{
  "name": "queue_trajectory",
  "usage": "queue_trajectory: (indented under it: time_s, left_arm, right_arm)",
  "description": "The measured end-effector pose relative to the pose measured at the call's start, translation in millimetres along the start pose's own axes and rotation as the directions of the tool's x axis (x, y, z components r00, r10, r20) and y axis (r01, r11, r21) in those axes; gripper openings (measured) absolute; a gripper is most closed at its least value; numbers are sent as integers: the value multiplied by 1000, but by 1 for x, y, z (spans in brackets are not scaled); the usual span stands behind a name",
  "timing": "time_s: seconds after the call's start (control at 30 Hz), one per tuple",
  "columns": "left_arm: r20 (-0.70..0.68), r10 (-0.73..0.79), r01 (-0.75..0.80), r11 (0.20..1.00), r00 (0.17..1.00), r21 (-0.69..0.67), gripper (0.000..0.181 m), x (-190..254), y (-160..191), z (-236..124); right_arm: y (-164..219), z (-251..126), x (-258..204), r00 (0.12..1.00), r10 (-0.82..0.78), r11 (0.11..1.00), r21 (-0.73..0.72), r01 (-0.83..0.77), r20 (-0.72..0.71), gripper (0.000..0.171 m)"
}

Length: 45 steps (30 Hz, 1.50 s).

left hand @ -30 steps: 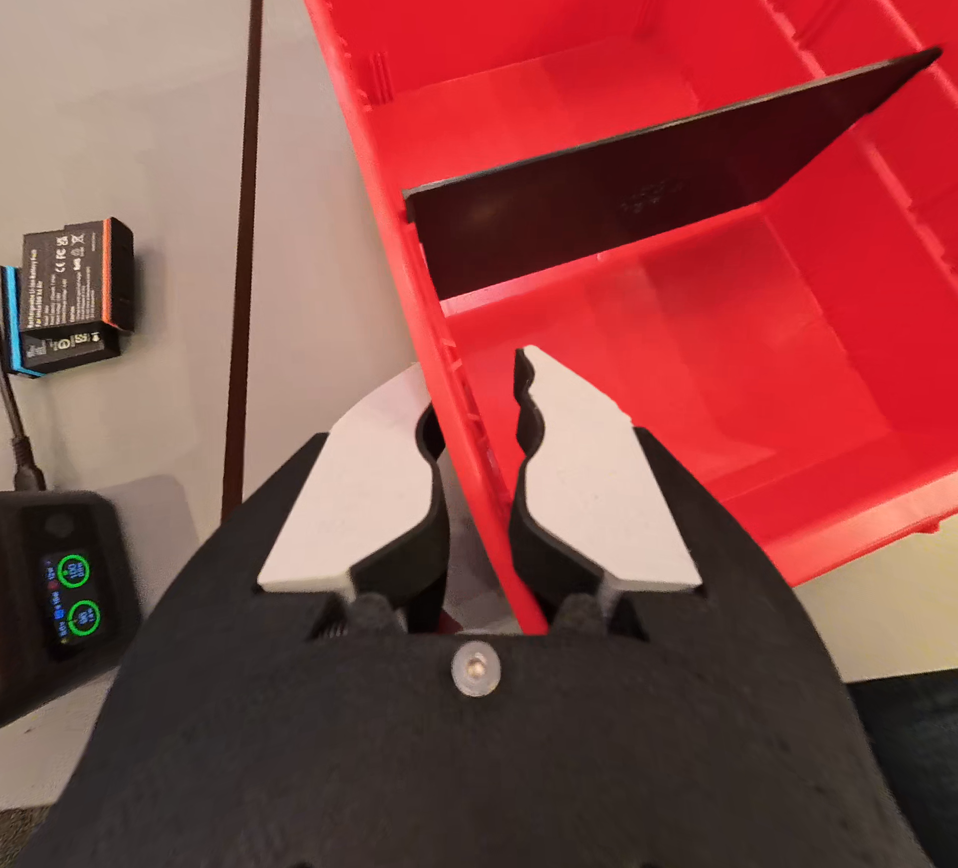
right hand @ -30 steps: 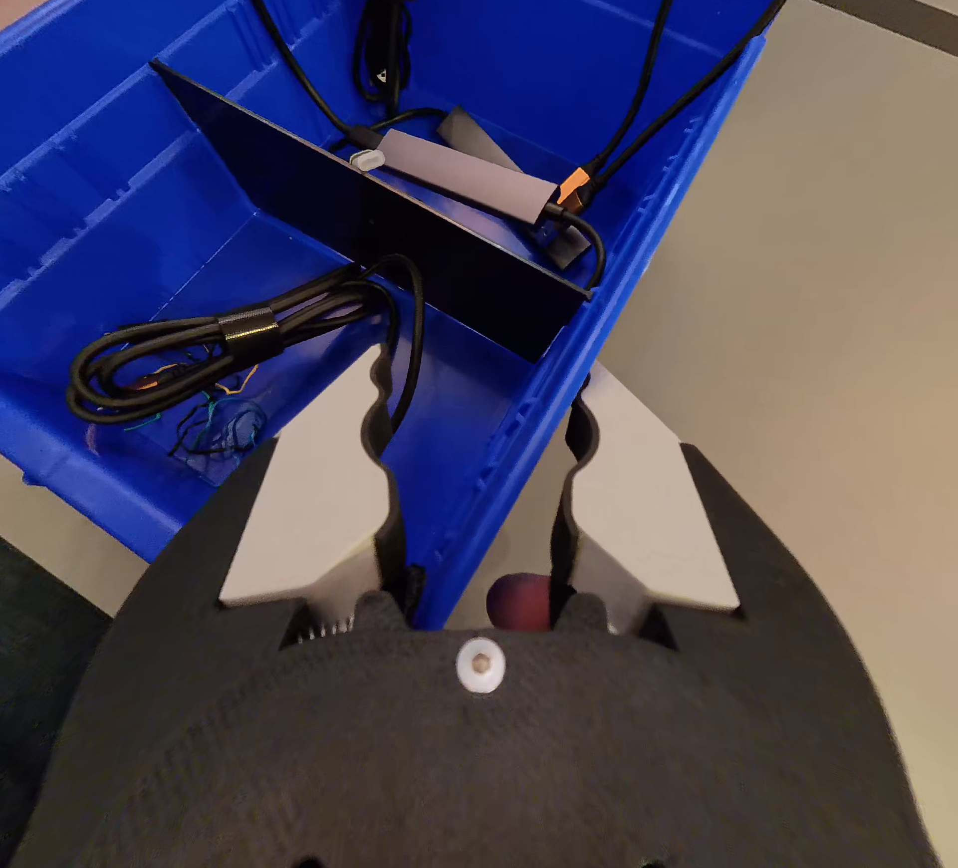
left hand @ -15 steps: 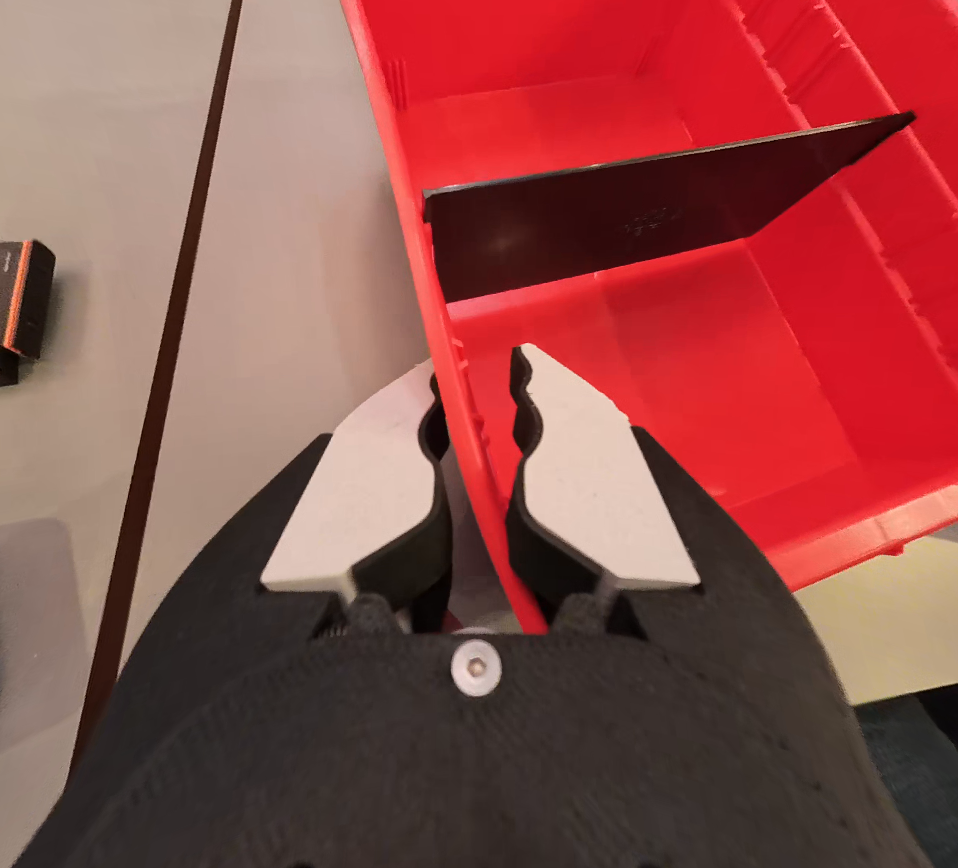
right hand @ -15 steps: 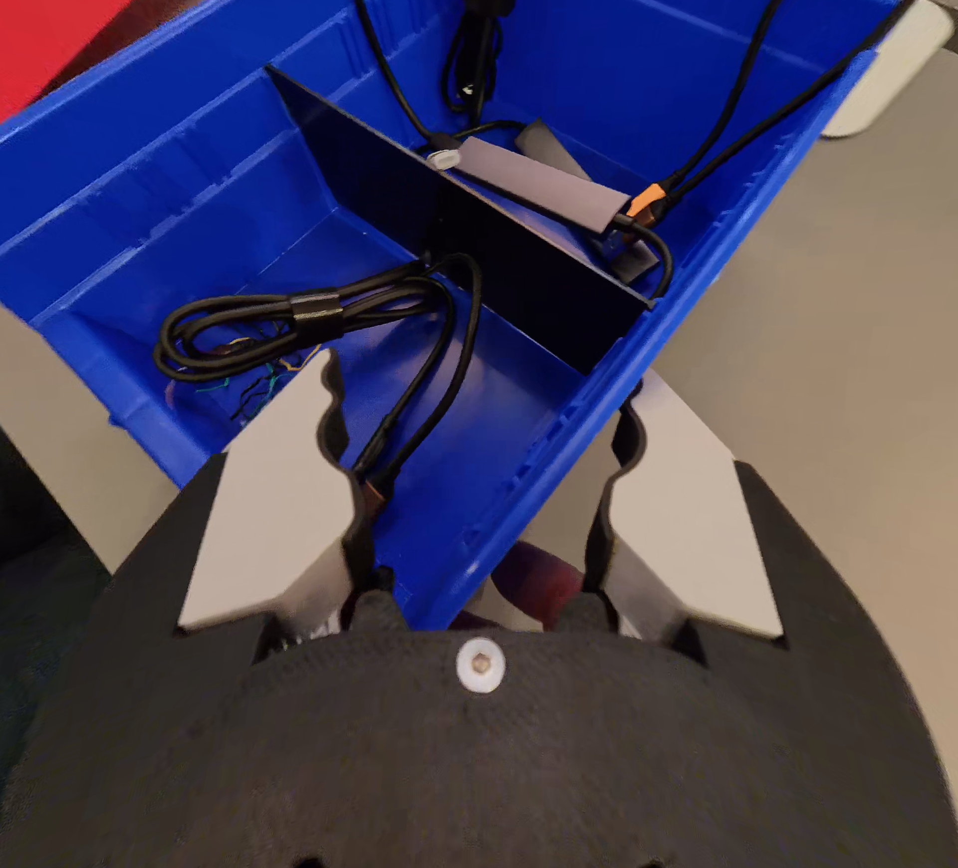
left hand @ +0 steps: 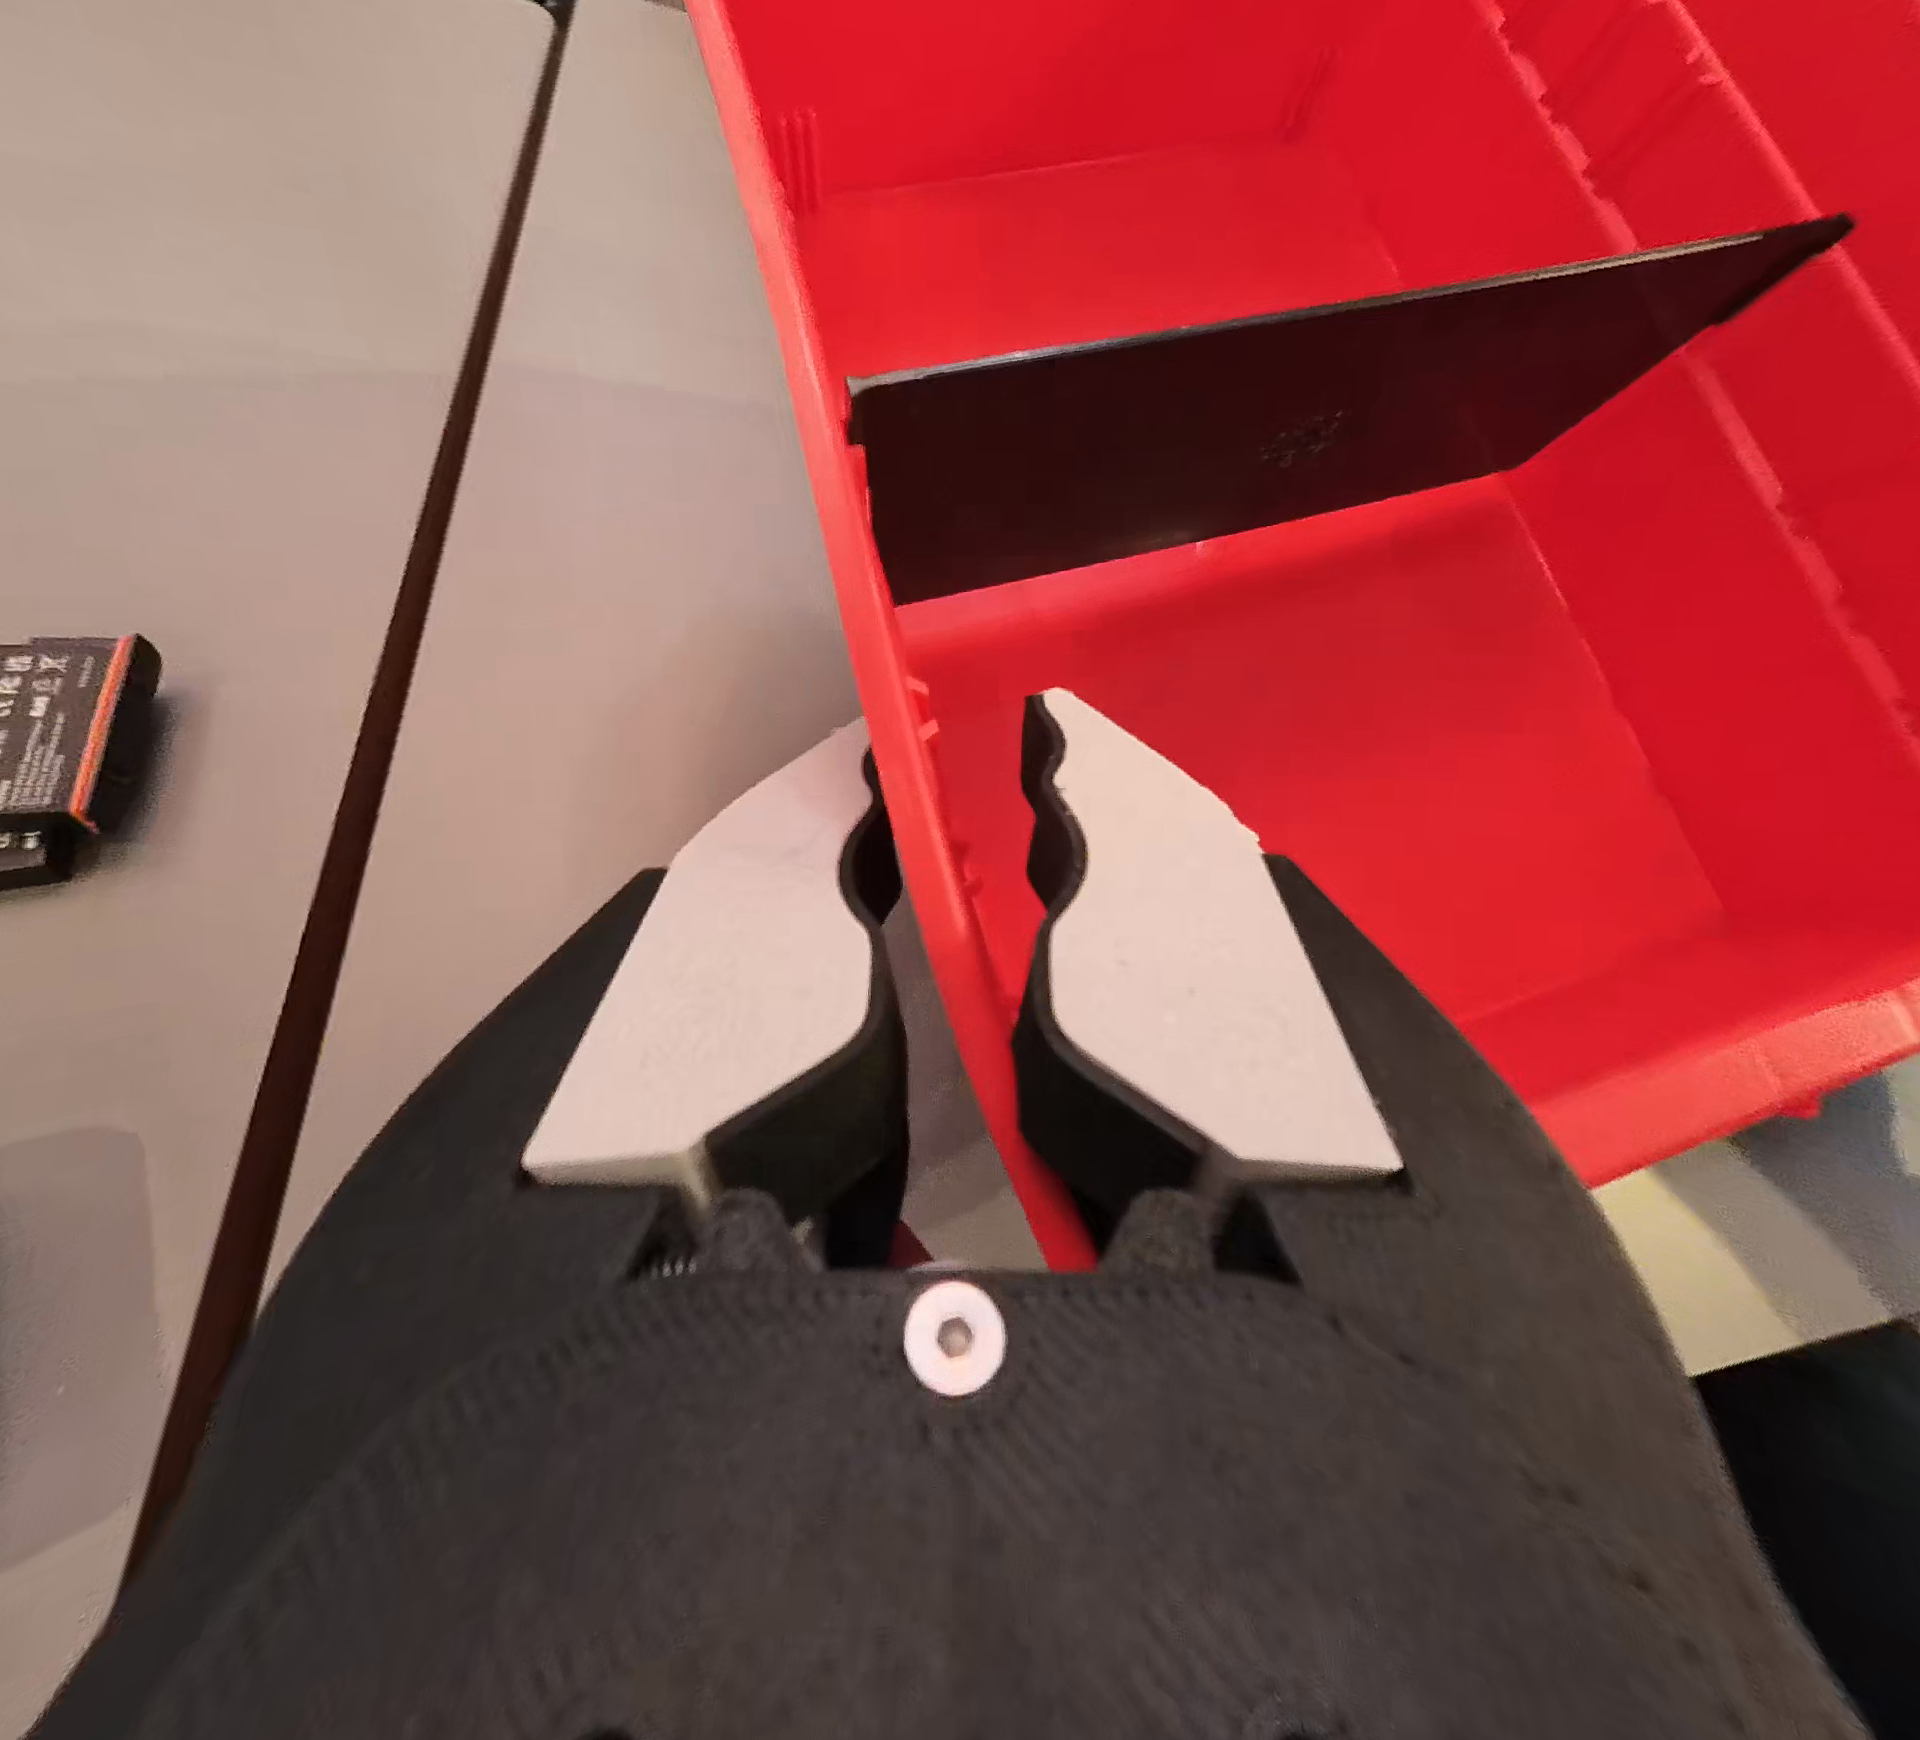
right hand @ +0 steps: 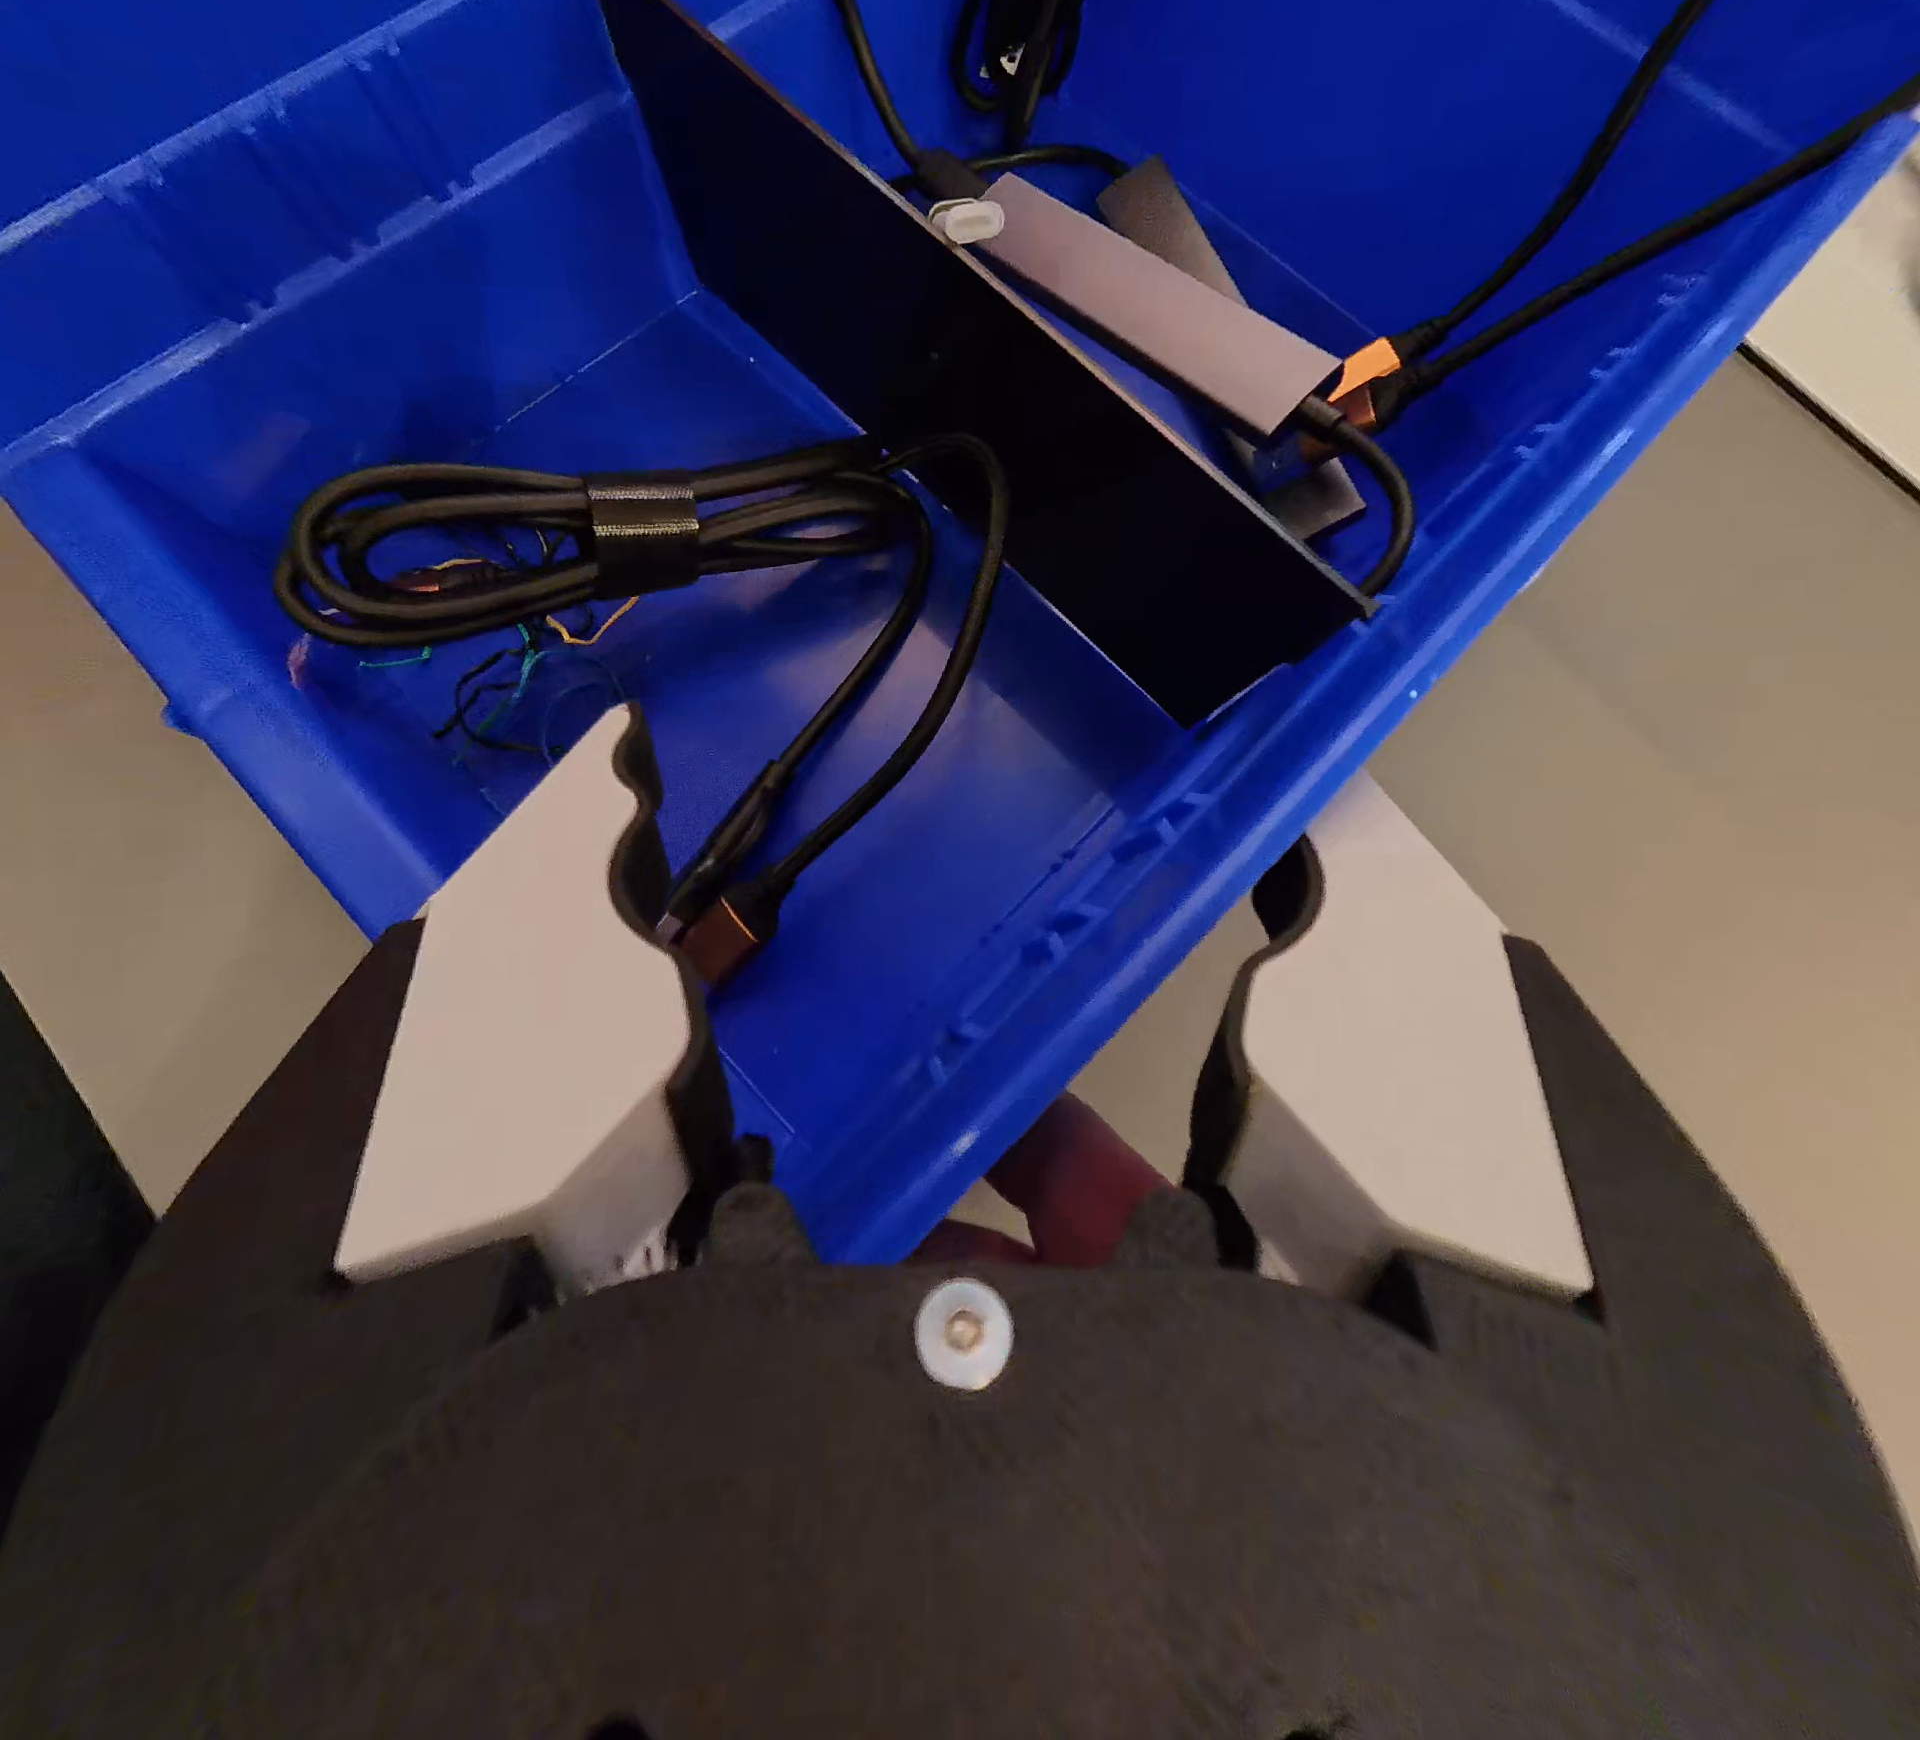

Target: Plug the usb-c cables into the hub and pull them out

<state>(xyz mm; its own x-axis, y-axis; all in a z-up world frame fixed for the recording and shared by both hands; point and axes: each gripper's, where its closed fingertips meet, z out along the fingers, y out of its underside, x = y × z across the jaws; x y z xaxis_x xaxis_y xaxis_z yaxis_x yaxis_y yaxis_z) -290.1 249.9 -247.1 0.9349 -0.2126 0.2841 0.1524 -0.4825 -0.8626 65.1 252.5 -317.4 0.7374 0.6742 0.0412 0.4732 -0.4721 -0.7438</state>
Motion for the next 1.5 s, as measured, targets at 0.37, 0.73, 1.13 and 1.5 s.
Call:
queue_trajectory:
  time_s: [0.37, 0.73, 1.13, 1.5]
  left_arm:
    - [104, -45, 28, 987, 994, 160, 21, -40, -46, -52]
    - [94, -6, -19, 964, 996, 266, 21, -9, -83, -81]
    - [40, 26, -37, 955, 999, 295, 22, 27, -99, -85]
    - [1, 30, -29, 950, 1000, 310, 22, 48, -95, -89]
  right_arm:
    - [-41, 49, -52, 991, 102, 992, 66, -108, 88, 101]
    - [-63, 60, -108, 964, 132, 977, 135, -166, 232, 117]
    - [-76, 53, -155, 899, 120, 955, 197, -220, 421, 153]
    - [-103, 21, -117, 904, 110, 895, 354, -271, 414, 137]
